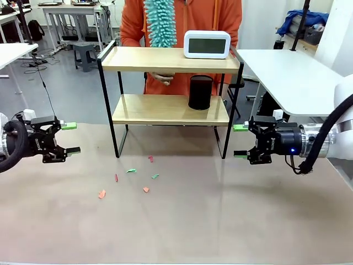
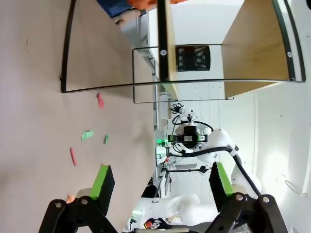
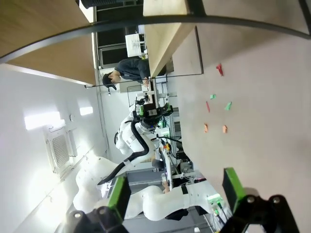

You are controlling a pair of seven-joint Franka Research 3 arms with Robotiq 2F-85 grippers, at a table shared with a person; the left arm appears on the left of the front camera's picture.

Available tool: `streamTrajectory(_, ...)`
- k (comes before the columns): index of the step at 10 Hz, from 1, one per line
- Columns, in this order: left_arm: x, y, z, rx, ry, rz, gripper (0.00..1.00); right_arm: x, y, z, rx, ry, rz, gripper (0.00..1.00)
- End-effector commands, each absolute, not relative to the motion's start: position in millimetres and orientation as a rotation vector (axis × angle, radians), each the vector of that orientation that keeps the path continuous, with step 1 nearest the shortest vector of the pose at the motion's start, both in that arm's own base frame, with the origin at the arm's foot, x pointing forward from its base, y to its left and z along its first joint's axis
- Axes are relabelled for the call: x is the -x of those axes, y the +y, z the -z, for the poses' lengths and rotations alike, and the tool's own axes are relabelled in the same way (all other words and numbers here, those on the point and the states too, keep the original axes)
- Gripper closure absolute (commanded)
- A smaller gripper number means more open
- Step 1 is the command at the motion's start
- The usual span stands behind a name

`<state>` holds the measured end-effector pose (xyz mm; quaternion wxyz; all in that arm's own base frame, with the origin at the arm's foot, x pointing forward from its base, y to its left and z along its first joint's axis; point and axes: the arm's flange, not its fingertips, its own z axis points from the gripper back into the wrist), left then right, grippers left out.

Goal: Clean the shelf.
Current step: Hand the Duster back to the human.

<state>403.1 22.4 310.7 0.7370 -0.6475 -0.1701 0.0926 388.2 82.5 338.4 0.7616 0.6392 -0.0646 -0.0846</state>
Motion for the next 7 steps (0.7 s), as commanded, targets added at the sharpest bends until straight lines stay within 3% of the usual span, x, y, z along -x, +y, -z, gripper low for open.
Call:
streamTrajectory(1,-400.7,27.8,-323.4,1.464,-0.399,-0.179,0.0,-387.5,78.1,-342.6,-1.392,-0.146,0.172,0.0)
streamTrajectory(7,-400.7,27.8,-323.4,1.464,-0.399,-0.179,0.0,-387.5,78.1,-342.6,-1.392,-0.146,0.172,0.0)
